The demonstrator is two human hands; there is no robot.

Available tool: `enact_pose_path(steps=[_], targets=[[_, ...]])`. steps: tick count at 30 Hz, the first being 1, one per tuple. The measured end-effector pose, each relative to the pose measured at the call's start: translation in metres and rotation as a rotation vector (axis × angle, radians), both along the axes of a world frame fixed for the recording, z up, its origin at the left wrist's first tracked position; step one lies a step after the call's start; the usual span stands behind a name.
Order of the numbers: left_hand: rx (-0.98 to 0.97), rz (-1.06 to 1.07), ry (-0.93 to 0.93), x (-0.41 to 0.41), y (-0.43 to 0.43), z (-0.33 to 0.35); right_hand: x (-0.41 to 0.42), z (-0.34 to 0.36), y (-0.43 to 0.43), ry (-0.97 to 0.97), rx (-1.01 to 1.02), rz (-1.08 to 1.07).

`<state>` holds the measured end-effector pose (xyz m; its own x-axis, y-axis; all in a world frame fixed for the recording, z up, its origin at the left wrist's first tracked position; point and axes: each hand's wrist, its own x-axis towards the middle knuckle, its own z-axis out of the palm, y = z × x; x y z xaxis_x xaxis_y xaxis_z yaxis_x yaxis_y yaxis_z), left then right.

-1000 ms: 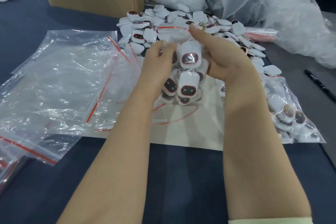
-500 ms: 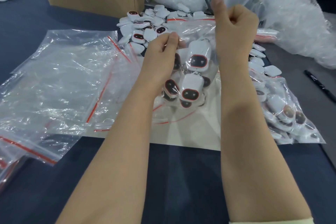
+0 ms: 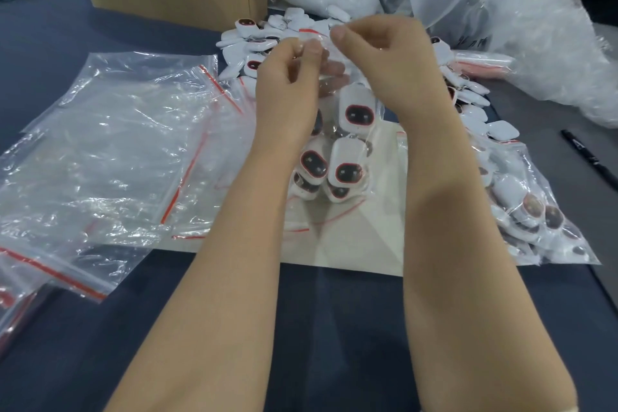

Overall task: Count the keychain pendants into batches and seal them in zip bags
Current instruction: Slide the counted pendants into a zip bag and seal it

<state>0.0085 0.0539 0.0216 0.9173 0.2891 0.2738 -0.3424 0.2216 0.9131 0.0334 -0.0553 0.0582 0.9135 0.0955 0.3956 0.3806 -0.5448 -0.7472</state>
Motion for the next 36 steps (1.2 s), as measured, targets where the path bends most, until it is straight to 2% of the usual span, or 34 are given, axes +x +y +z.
enact_pose_path(steps=[4,10,14,22,27,36], targets=[[0.029,0.038,-0.013,0.000,0.001,0.001,0.000,-0.003,0.006,0.040,-0.098,0.061],[0.072,0.080,0.023,-0.001,0.001,-0.002,0.001,-0.002,0.003,0.083,-0.045,0.044],[0.024,0.095,0.043,-0.001,0.000,-0.002,0.001,-0.001,0.003,0.082,-0.059,0.001],[0.113,0.152,0.067,0.003,0.000,-0.005,-0.003,0.003,0.006,0.086,-0.077,0.020],[0.101,0.152,0.056,-0.001,-0.001,-0.005,-0.004,0.004,0.008,0.068,-0.096,0.043],[0.116,0.180,0.078,0.001,-0.002,-0.004,-0.002,0.000,0.015,0.026,-0.216,0.036]])
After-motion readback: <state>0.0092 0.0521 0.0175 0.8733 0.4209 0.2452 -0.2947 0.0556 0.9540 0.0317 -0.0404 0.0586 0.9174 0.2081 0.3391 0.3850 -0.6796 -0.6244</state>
